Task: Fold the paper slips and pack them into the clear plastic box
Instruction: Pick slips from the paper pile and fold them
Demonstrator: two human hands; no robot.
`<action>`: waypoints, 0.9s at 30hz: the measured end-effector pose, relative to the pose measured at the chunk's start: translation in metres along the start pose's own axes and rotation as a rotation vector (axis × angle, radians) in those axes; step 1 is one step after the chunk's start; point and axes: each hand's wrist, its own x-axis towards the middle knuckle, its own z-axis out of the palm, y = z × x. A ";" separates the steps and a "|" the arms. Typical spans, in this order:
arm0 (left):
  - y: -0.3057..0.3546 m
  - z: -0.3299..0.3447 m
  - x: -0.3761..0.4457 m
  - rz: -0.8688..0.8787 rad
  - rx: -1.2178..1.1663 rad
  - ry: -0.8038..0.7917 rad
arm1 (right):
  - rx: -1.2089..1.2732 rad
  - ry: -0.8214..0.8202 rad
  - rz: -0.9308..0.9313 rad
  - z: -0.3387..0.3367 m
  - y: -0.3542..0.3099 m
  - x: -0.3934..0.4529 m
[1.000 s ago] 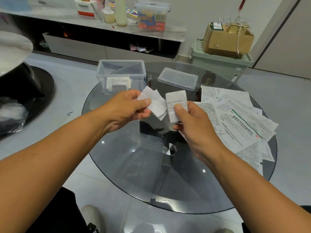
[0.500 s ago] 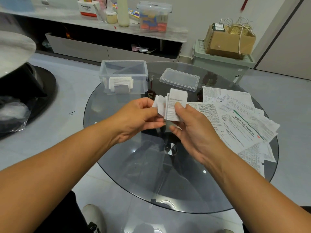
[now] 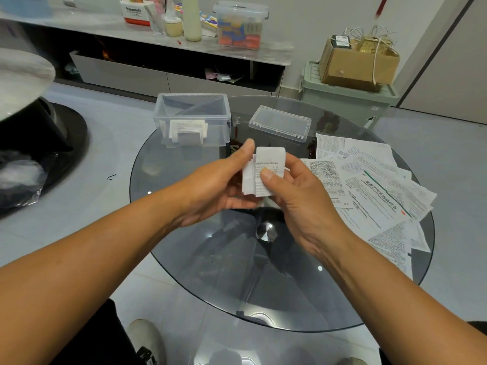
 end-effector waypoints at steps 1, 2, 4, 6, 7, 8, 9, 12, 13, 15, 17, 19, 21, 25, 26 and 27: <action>-0.002 -0.002 0.001 -0.015 -0.009 -0.008 | 0.024 -0.031 0.019 0.000 0.000 0.000; -0.004 -0.004 0.002 -0.025 -0.031 -0.006 | 0.049 -0.049 0.040 0.000 0.000 0.000; -0.005 -0.009 0.005 -0.030 -0.076 0.015 | 0.134 -0.076 0.081 -0.001 -0.002 0.000; -0.005 -0.012 0.006 -0.007 -0.090 0.030 | 0.242 -0.109 0.110 -0.005 -0.005 0.000; -0.005 -0.013 0.007 0.006 -0.084 0.031 | 0.275 -0.122 0.115 -0.006 -0.006 0.000; -0.005 -0.013 0.007 0.014 -0.086 0.024 | 0.293 -0.132 0.115 -0.006 -0.007 0.000; -0.005 -0.012 0.007 0.020 -0.090 0.022 | 0.301 -0.142 0.113 -0.006 -0.007 0.001; -0.006 -0.010 0.005 0.049 -0.122 0.019 | 0.334 -0.163 0.136 -0.004 -0.007 0.000; -0.007 -0.010 0.005 0.061 -0.138 0.021 | 0.361 -0.165 0.150 -0.004 -0.007 -0.001; -0.007 -0.010 0.005 0.080 -0.186 0.026 | 0.419 -0.168 0.172 -0.003 -0.008 -0.001; -0.007 -0.008 0.004 0.094 -0.220 0.016 | 0.461 -0.162 0.186 -0.003 -0.009 -0.002; -0.004 -0.007 0.002 0.108 -0.218 0.010 | 0.502 -0.128 0.197 -0.003 -0.010 0.000; -0.003 -0.006 0.002 0.149 -0.172 0.043 | 0.566 -0.067 0.195 -0.004 -0.009 0.003; -0.004 -0.004 0.002 0.237 -0.002 0.156 | 0.575 -0.016 0.200 -0.008 -0.008 0.006; -0.005 -0.003 0.002 0.250 0.037 0.187 | 0.561 -0.027 0.196 -0.009 -0.008 0.005; -0.007 -0.002 0.002 0.261 0.073 0.222 | 0.551 -0.040 0.189 -0.009 -0.008 0.005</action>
